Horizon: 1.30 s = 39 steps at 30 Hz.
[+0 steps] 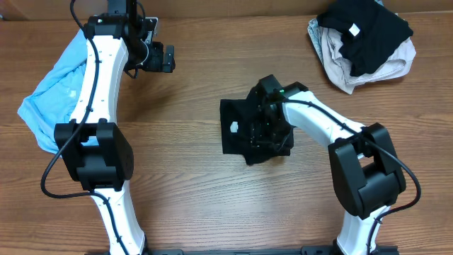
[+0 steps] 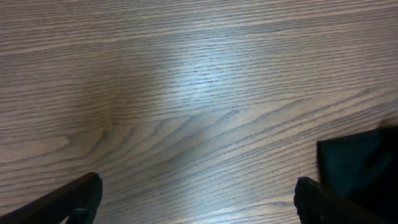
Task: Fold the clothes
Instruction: 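Grasp the folded black shirt bundle with the right gripper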
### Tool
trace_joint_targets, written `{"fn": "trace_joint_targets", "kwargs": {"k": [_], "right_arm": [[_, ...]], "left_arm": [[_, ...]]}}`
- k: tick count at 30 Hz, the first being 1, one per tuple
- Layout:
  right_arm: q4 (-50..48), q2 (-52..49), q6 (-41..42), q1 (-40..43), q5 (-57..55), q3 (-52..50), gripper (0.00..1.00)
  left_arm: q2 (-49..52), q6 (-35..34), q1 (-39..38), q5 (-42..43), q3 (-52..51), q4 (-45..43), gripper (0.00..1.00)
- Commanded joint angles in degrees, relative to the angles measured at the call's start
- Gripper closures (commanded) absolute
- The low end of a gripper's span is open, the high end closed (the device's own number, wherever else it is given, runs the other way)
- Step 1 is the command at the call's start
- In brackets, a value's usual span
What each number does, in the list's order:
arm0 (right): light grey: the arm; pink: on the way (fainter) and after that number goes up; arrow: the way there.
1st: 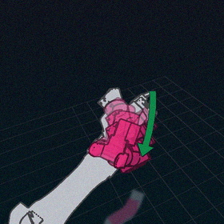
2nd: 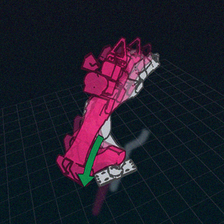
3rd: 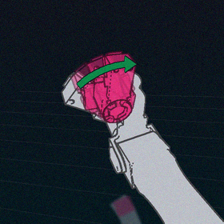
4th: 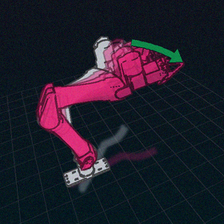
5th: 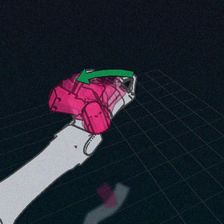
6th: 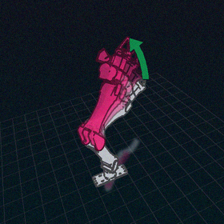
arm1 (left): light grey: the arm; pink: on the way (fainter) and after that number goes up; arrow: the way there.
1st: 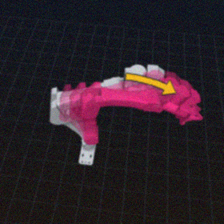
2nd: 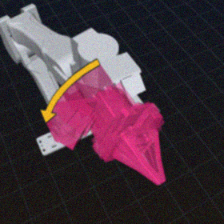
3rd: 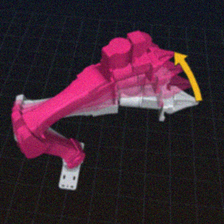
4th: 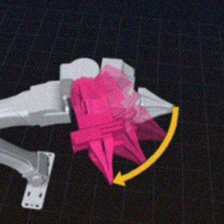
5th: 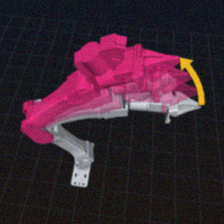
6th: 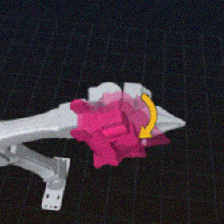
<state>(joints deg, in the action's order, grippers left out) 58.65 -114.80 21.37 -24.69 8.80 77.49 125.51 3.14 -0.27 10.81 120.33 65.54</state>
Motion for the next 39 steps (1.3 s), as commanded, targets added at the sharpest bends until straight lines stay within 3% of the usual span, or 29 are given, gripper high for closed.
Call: {"fn": "trace_joint_targets", "kwargs": {"k": [1,5,10,14,18,25,39], "right_arm": [[-0.8,-0.7,-0.2,4.6,-6.8,-2.4,0.29],[-1.9,-0.7,-2.3,10.3,-8.0,-1.7,0.29],[4.7,1.0,-4.3,13.6,-7.2,4.4,0.29],[10.7,4.9,-4.9,10.9,-5.1,14.8,0.28],[9.1,5.6,-4.9,6.3,-5.4,20.3,0.24],[3.4,0.7,-4.3,0.9,-8.4,20.3,0.22],[1.3,-12.5,-8.3,0.5,-12.8,20.3,0.22]], "left_arm": [[-0.2,-0.6,-0.3,0.9,-0.2,0.0,0.0],[-0.2,-0.6,-0.3,0.9,-0.2,-0.2,0.0],[-0.2,-0.6,-0.3,0.9,-0.2,-0.8,0.0],[-0.2,-0.5,-0.3,0.9,-0.2,-0.9,0.0],[-0.2,-0.5,-0.3,0.9,-0.2,-0.9,0.0],[-0.2,0.9,-0.3,0.6,-0.2,-1.1,0.0],[-0.2,1.6,-0.3,0.6,-0.2,-1.0,0.0]]}}
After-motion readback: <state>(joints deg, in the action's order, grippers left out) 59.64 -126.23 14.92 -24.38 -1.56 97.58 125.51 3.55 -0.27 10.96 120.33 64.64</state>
